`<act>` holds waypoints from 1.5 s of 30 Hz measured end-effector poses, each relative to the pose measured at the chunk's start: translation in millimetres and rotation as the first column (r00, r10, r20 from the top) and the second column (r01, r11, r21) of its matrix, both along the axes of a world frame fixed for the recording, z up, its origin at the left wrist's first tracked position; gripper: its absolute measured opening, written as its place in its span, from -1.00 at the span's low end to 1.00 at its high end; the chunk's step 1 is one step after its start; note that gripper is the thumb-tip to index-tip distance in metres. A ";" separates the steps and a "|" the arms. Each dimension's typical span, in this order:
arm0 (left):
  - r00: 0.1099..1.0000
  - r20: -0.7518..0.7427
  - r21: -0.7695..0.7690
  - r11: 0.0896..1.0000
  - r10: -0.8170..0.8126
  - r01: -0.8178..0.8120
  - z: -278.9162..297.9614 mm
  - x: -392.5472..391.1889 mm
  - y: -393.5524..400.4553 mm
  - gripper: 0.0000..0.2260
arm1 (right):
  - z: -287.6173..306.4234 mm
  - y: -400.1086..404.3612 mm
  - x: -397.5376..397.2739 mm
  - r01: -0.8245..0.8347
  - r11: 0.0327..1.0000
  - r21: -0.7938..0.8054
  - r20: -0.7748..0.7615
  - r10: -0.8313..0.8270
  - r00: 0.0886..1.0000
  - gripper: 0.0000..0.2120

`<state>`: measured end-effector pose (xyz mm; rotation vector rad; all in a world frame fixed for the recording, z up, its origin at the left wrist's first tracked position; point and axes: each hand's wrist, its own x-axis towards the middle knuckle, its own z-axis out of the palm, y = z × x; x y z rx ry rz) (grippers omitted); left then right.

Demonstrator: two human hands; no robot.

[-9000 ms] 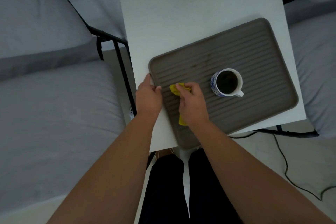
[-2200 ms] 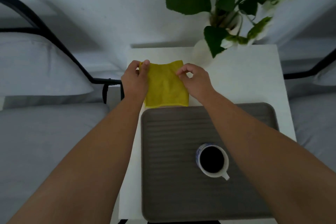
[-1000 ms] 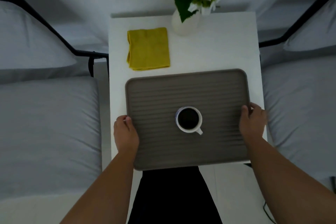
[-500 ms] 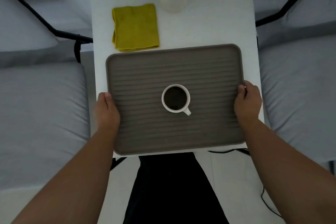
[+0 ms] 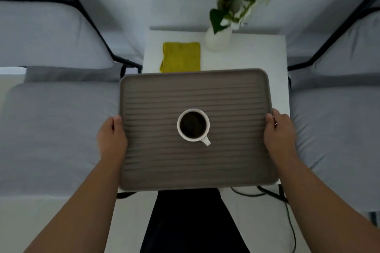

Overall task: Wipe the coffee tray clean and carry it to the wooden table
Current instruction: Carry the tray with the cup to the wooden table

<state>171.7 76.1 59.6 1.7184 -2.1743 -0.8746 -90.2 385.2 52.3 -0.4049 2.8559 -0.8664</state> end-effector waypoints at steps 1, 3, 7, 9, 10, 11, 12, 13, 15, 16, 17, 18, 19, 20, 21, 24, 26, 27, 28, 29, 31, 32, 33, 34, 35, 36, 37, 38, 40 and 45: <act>1.000 -0.006 0.001 1.000 0.019 -0.019 11.9 5.9 -1.5 -0.65 | 9.5 -2.7 1.2 -0.024 1.000 0.003 -0.010 0.024 1.000 -0.78; 0.998 -0.021 0.010 0.998 0.057 -0.057 39.4 17.0 -2.5 -0.66 | 31.4 -10.5 3.5 -0.065 0.998 0.013 -0.017 0.065 0.998 -0.79; 0.985 -0.061 0.041 0.986 0.163 -0.161 94.8 42.1 -4.3 -0.68 | 88.3 -36.7 6.7 -0.165 0.986 0.006 -0.030 0.166 0.986 -0.82; 0.969 -0.102 0.042 0.974 0.227 -0.224 118.7 59.4 -7.8 -0.67 | 117.0 -51.9 8.7 -0.224 0.975 0.005 -0.022 0.224 0.974 -0.81; 0.960 -0.113 0.045 0.966 0.257 -0.253 129.9 67.3 -10.3 -0.67 | 130.1 -60.4 9.5 -0.249 0.968 -0.005 -0.023 0.249 0.968 -0.81; 0.952 -0.118 0.044 0.959 0.282 -0.279 142.0 73.8 -12.3 -0.67 | 142.4 -69.3 10.1 -0.268 0.963 -0.019 -0.027 0.267 0.963 -0.81; 0.945 -0.122 0.046 0.953 0.303 -0.300 154.2 80.4 -13.9 -0.68 | 153.9 -78.3 11.2 -0.285 0.958 -0.029 -0.029 0.284 0.958 -0.81; 0.939 -0.131 0.049 0.948 0.319 -0.315 164.8 87.9 -16.0 -0.69 | 164.5 -87.9 12.8 -0.308 0.951 -0.031 -0.034 0.307 0.951 -0.81; 0.920 -0.147 0.064 0.932 0.363 -0.357 181.5 107.2 -21.3 -0.64 | 185.2 -107.6 18.0 -0.359 0.933 -0.020 -0.037 0.358 0.933 -0.79; 0.908 -0.150 0.068 0.920 0.392 -0.386 189.3 118.3 -24.9 -0.60 | 194.4 -117.3 21.5 -0.381 0.925 -0.018 -0.036 0.380 0.924 -0.78; 0.897 -0.151 0.067 0.909 0.417 -0.411 197.0 129.9 -27.6 -0.59 | 202.7 -127.0 26.0 -0.406 0.914 -0.021 -0.035 0.405 0.914 -0.77; 0.887 -0.156 0.065 0.901 0.434 -0.429 205.8 141.5 -28.9 -0.61 | 211.8 -137.2 31.4 -0.433 0.901 -0.024 -0.031 0.432 0.901 -0.76; 0.882 -0.167 0.071 0.898 0.440 -0.434 214.4 150.5 -28.2 -0.69 | 218.8 -146.0 36.3 -0.457 0.889 -0.031 -0.028 0.456 0.890 -0.76; 0.876 -0.179 0.076 0.894 0.447 -0.441 224.1 160.7 -26.7 -0.77 | 226.4 -155.6 42.1 -0.480 0.876 -0.039 -0.033 0.479 0.877 -0.76; 0.866 -0.190 0.071 0.886 0.463 -0.458 236.1 172.7 -24.8 -0.81 | 234.6 -167.1 49.2 -0.510 0.859 -0.050 -0.046 0.508 0.860 -0.77; 0.841 -0.180 0.027 0.858 0.509 -0.514 263.5 214.7 -21.3 -0.73 | 262.1 -200.3 71.9 -0.602 0.796 -0.056 -0.081 0.598 0.798 -0.80; 0.821 -0.186 0.023 0.837 0.540 -0.546 276.4 248.6 -17.3 -0.72 | 278.4 -223.8 88.9 -0.661 0.749 -0.032 -0.097 0.656 0.748 -0.81; 0.807 -0.191 0.027 0.824 0.559 -0.565 282.9 266.1 -14.3 -0.73 | 286.5 -235.6 99.6 -0.685 0.729 -0.015 -0.096 0.680 0.727 -0.81; 0.787 -0.207 0.031 0.808 0.581 -0.588 288.4 283.3 -11.0 -0.73 | 294.1 -247.6 111.0 -0.706 0.708 0.002 -0.089 0.703 0.705 -0.80; 0.763 -0.229 0.036 0.789 0.604 -0.614 293.6 300.1 -7.1 -0.73 | 300.8 -259.2 123.6 -0.730 0.683 0.013 -0.091 0.728 0.680 -0.79; 0.720 -0.256 0.024 0.749 0.645 -0.662 306.4 333.7 3.6 -0.73 | 312.2 -281.7 152.8 -0.779 0.627 0.028 -0.105 0.777 0.621 -0.75; 0.699 -0.260 0.013 0.727 0.666 -0.687 312.9 350.2 9.5 -0.73 | 319.1 -291.2 169.7 -0.799 0.601 0.026 -0.111 0.796 0.595 -0.74; 0.679 -0.263 -0.002 0.704 0.685 -0.710 319.5 366.7 15.5 -0.73 | 326.0 -300.7 188.1 -0.820 0.572 0.020 -0.115 0.816 0.567 -0.74; 0.658 -0.261 -0.014 0.679 0.706 -0.734 326.3 383.2 22.3 -0.72 | 332.5 -309.7 206.8 -0.842 0.540 0.013 -0.115 0.837 0.535 -0.74; 0.636 -0.261 -0.027 0.653 0.726 -0.757 333.3 399.1 29.7 -0.72 | 338.3 -318.5 225.7 -0.861 0.508 0.004 -0.107 0.857 0.505 -0.73; 0.611 -0.267 -0.039 0.625 0.746 -0.780 340.0 415.6 37.2 -0.71 | 343.7 -328.0 245.7 -0.878 0.478 -0.010 -0.096 0.874 0.476 -0.71; 0.581 -0.277 -0.049 0.593 0.765 -0.804 345.6 432.3 44.8 -0.71 | 348.9 -337.2 265.4 -0.891 0.452 -0.026 -0.088 0.887 0.453 -0.70; 0.541 -0.292 -0.052 0.552 0.789 -0.832 351.3 449.0 53.0 -0.71 | 353.6 -345.7 285.2 -0.903 0.428 -0.042 -0.081 0.899 0.430 -0.69; 0.457 -0.323 -0.057 0.465 0.829 -0.883 364.4 481.0 71.4 -0.72 | 363.0 -361.0 327.1 -0.928 0.364 -0.075 -0.073 0.926 0.369 -0.68; 0.261 -0.376 -0.037 0.267 0.889 -0.963 391.6 545.0 126.0 -0.77 | 382.6 -388.6 429.6 -0.976 0.171 -0.135 -0.070 0.981 0.182 -0.71</act>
